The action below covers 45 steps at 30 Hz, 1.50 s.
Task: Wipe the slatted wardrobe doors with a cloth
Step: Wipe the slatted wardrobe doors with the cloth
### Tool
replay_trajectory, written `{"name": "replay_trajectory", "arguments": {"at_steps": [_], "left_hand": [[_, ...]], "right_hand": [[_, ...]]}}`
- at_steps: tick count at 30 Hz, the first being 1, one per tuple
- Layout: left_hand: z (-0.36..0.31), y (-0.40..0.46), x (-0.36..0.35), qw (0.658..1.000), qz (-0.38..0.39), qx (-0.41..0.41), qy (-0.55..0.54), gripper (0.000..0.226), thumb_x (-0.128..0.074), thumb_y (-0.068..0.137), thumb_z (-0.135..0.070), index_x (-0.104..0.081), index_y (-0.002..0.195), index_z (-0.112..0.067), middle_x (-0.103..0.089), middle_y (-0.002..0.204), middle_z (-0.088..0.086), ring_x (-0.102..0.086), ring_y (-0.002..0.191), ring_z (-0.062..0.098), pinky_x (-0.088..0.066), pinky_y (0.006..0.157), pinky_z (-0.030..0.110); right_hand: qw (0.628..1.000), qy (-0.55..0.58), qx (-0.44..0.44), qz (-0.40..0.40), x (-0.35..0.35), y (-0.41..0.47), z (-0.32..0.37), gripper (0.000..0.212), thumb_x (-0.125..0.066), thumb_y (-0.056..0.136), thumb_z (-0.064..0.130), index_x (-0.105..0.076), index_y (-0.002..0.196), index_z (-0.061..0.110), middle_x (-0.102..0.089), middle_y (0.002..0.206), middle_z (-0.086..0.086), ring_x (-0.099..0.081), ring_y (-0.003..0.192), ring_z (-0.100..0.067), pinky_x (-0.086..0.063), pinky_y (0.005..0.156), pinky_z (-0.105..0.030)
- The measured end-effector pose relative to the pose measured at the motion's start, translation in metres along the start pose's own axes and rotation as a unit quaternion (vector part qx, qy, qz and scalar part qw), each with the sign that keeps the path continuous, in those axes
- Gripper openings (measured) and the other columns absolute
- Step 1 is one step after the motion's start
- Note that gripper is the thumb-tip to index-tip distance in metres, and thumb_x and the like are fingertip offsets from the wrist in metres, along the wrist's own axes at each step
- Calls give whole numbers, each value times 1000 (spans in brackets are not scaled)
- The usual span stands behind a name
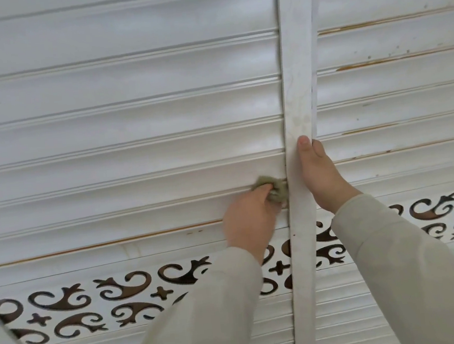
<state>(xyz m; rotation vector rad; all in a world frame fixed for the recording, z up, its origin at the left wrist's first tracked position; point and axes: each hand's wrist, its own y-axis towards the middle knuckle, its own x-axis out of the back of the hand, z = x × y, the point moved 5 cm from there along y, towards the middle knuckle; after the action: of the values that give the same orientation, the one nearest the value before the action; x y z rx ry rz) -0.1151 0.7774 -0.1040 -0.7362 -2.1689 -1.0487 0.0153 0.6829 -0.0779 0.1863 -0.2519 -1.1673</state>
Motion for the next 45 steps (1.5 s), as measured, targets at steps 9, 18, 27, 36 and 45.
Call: {"name": "replay_trajectory", "arguments": {"at_steps": [9, 18, 27, 36, 45], "left_hand": [[55, -3, 17, 996, -70, 56, 5, 42, -43, 94, -21, -63, 127, -38, -70, 117, -5, -64, 102, 24, -51, 87, 32], [19, -7, 8, 999, -41, 27, -17, 41, -39, 95, -32, -64, 127, -28, -70, 113, 0, -63, 101, 27, -52, 86, 35], [41, -4, 21, 998, -11, 25, 55, 46, -41, 96, -19, -57, 133, -42, -69, 117, -3, -63, 102, 25, -51, 87, 36], [205, -41, 144, 950, -200, 239, 33, 42, -41, 96, -15, -66, 125, -33, -62, 84, 1, -55, 77, 28, -46, 69, 34], [102, -21, 79, 993, -55, 100, 43, 40, -42, 98, -28, -57, 136, -32, -68, 118, 2, -61, 105, 29, -50, 86, 35]], "right_hand": [[1000, 1, 11, -19, -3, -2, 1, 55, -25, 102, 58, -38, 139, 21, -49, 122, 5, -44, 113, -18, -31, 92, -31], [1000, 17, -2, -26, -3, -2, -2, 54, -25, 101, 59, -39, 138, 22, -45, 117, 6, -42, 110, -19, -30, 92, -31], [991, 7, 39, -126, -11, -10, 4, 51, -29, 103, 53, -48, 121, 9, -55, 103, 4, -51, 95, -16, -35, 79, -26], [981, 10, 57, -187, -23, -18, 5, 69, -66, 81, 65, -47, 121, 13, -59, 101, 9, -58, 92, -14, -42, 77, -26], [988, -17, 47, -148, -21, -18, 8, 65, -64, 83, 66, -42, 115, 14, -58, 103, 3, -58, 93, -15, -44, 79, -29]]}}
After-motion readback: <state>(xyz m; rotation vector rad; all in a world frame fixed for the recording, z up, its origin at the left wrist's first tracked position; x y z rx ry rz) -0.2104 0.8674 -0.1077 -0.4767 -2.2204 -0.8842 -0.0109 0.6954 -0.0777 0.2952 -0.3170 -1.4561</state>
